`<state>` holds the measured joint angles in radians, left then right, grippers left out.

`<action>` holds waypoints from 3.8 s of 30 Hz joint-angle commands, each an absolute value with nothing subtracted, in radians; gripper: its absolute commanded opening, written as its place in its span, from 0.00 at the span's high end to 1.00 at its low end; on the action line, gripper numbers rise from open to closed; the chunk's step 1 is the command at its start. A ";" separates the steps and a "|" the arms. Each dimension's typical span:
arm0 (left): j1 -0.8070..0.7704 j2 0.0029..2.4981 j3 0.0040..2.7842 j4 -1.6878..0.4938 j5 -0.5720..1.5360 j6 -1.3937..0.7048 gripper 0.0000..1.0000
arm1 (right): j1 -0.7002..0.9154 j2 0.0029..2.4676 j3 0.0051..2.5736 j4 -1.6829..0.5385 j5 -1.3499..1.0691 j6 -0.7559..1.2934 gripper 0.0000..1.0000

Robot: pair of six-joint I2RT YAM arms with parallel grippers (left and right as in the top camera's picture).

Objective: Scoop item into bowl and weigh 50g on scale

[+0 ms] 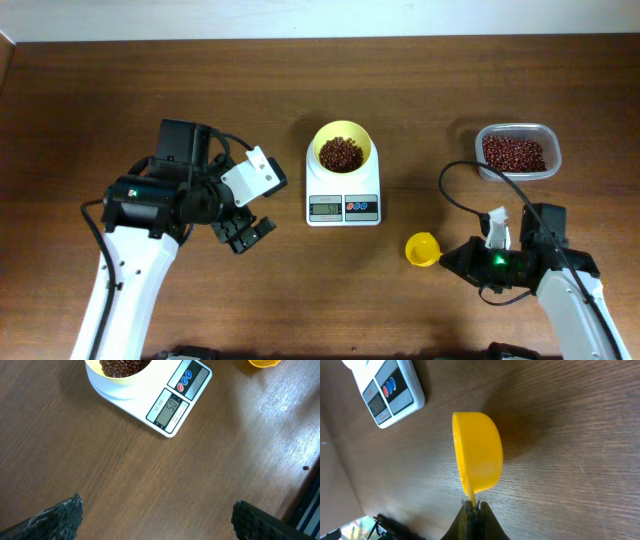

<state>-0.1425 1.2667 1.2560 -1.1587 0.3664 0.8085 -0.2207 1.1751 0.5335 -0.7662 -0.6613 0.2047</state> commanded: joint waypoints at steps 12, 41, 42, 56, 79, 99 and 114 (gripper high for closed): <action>-0.142 1.257 1.274 -1.158 0.370 0.825 0.01 | -0.216 1.181 0.484 -0.830 -0.500 0.226 0.01; -0.142 1.257 1.274 -1.158 0.370 0.825 0.01 | -0.145 0.474 0.738 -0.794 -0.910 -0.210 0.01; -0.142 1.257 1.274 -1.158 0.370 0.825 0.01 | -0.122 0.442 0.701 -0.748 -0.907 -0.209 0.01; -0.142 1.257 1.274 -1.158 0.370 0.825 0.01 | -0.005 0.014 0.347 -0.414 -0.476 0.094 0.01; -0.142 1.257 1.274 -1.158 0.370 0.825 0.01 | -0.007 0.003 0.006 0.090 -0.302 -0.030 0.01; -0.142 1.257 1.274 -1.158 0.370 0.825 0.01 | 0.000 0.003 0.006 -0.064 -0.235 -0.138 0.01; -0.142 1.257 1.274 -1.161 0.370 0.825 0.01 | 0.002 0.003 0.006 -0.064 -0.242 -0.138 0.01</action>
